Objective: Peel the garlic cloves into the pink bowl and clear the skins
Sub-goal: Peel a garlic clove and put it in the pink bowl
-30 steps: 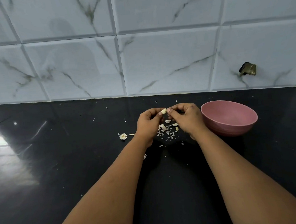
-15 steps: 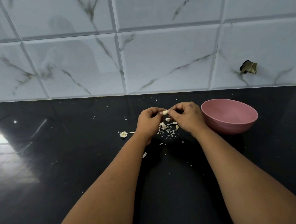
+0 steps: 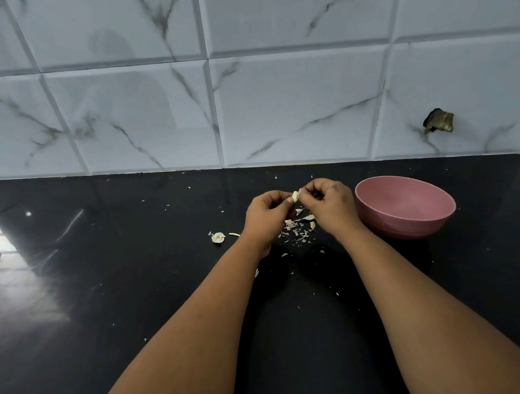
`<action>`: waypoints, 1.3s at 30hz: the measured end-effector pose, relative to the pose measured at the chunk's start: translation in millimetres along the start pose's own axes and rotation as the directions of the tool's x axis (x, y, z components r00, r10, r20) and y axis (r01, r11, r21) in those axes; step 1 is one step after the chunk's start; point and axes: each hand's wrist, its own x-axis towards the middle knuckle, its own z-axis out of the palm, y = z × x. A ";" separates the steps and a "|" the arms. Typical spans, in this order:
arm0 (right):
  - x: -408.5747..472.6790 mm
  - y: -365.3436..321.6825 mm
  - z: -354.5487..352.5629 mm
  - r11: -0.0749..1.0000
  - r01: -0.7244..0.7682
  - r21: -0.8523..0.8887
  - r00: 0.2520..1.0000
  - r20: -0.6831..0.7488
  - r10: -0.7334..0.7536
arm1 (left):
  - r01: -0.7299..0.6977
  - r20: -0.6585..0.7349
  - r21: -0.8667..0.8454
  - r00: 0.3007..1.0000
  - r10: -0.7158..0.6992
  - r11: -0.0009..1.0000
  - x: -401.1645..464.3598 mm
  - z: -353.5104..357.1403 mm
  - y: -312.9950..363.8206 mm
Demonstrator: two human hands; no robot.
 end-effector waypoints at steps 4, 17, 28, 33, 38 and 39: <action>-0.5 1.7 2.0 0.998 -0.044 0.039 0.999 0.015 0.044 | -0.055 -0.006 0.007 0.998 0.055 0.998 -0.1 -1.7 0.3; 1.5 -6.4 4.8 0.879 -0.306 0.366 0.952 0.109 0.286 | -0.074 0.003 -0.170 0.997 0.076 0.983 0.4 -3.0 4.3; 2.0 2.7 -4.1 0.984 -0.083 0.159 0.993 -0.066 0.095 | -0.048 -0.018 -0.155 0.999 0.046 0.987 4.2 -5.2 0.8; -0.1 0.2 -3.5 0.969 -0.093 0.229 0.995 -0.010 0.098 | -0.088 -0.020 -0.074 0.996 0.087 0.993 3.8 -4.2 -1.9; -2.4 -1.8 -2.7 0.952 -0.128 0.277 0.992 0.054 0.118 | -0.131 -0.017 -0.028 0.991 0.131 0.991 4.6 -4.2 -3.6; -2.4 -1.9 -2.9 0.943 -0.151 0.295 0.988 0.070 0.137 | -0.128 -0.014 -0.034 0.992 0.128 0.991 4.5 -4.3 -3.2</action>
